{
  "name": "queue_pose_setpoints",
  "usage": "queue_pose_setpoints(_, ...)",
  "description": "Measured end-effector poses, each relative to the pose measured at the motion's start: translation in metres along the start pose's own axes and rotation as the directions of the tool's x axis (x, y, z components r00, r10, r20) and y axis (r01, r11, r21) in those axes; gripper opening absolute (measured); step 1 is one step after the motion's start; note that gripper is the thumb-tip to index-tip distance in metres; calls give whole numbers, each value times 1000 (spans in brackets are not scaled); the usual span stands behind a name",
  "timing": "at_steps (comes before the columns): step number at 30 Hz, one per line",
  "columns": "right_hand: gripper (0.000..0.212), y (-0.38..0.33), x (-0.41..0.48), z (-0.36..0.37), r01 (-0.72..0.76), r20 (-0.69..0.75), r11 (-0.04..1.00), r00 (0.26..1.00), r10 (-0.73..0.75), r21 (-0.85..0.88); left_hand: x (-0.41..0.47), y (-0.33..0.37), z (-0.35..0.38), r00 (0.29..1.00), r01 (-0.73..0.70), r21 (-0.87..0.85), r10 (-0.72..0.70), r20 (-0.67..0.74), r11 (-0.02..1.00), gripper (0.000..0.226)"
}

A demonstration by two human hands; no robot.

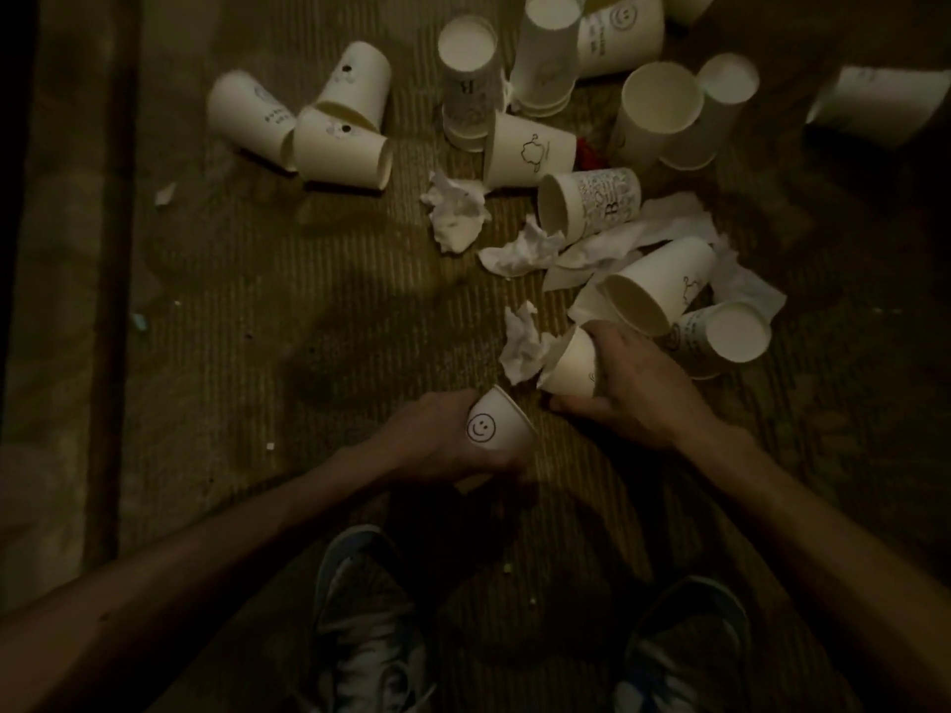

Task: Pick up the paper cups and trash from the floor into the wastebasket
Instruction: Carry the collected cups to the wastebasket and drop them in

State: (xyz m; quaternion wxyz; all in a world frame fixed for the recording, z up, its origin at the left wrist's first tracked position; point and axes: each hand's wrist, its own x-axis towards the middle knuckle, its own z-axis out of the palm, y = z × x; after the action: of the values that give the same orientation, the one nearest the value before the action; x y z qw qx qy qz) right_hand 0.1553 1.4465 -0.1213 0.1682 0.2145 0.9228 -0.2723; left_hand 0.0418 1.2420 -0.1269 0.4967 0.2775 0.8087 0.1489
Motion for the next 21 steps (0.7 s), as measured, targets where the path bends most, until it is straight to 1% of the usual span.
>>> queue_pose_setpoints(2,88,3,-6,-6,-100,22,988,995,98,117,-1,6,-5,1000,-14,-76,13,-3,997,74)
queue_pose_setpoints(4,86,6,-15,-11,-196,35,953,981,193,230,-1,12,-9,999,-40,-176,40,-2,984,77)
queue_pose_setpoints(6,80,9,-23,-13,-253,54,905,967,250,342,3,13,-13,998,-59,-309,60,-6,949,69)
queue_pose_setpoints(7,71,9,-28,-13,-271,73,853,961,267,446,4,14,-15,997,-72,-379,78,-1,923,66)
queue_pose_setpoints(8,63,8,-31,-14,-285,103,762,955,278,582,6,15,-17,995,-85,-445,98,7,892,64)
queue_pose_setpoints(9,57,6,-35,-16,-297,149,629,949,277,719,6,17,-18,994,-91,-509,111,10,856,63)
queue_pose_setpoints(10,56,3,-37,-19,-319,208,476,940,271,820,6,19,-18,993,-96,-567,115,-3,818,59)
queue_pose_setpoints(12,56,-2,-42,-25,-335,291,171,927,236,927,4,25,-17,995,-95,-653,95,-36,751,48)
queue_pose_setpoints(13,48,-3,-44,-26,-314,296,55,931,212,948,4,28,-15,996,-86,-671,83,-37,737,46)
queue_pose_setpoints(14,37,-4,-45,-26,-287,287,-26,940,188,958,4,31,-13,996,-80,-668,83,-27,740,47)
queue_pose_setpoints(15,31,-5,-46,-26,-272,280,-71,946,162,960,5,34,-10,996,-77,-653,91,-13,753,50)
queue_pose_setpoints(16,33,-7,-46,-26,-271,282,-93,949,140,958,6,37,-9,995,-76,-640,98,-1,764,53)
queue_pose_setpoints(19,57,-6,-45,-27,-296,310,-124,943,118,947,11,41,-10,996,-53,-620,88,26,782,69)
queue_pose_setpoints(20,61,-6,-45,-28,-297,311,-122,943,119,947,14,44,-11,995,-46,-611,90,41,791,71)
queue_pose_setpoints(21,60,-5,-45,-29,-287,299,-112,947,120,951,15,46,-11,994,-42,-599,93,56,800,73)
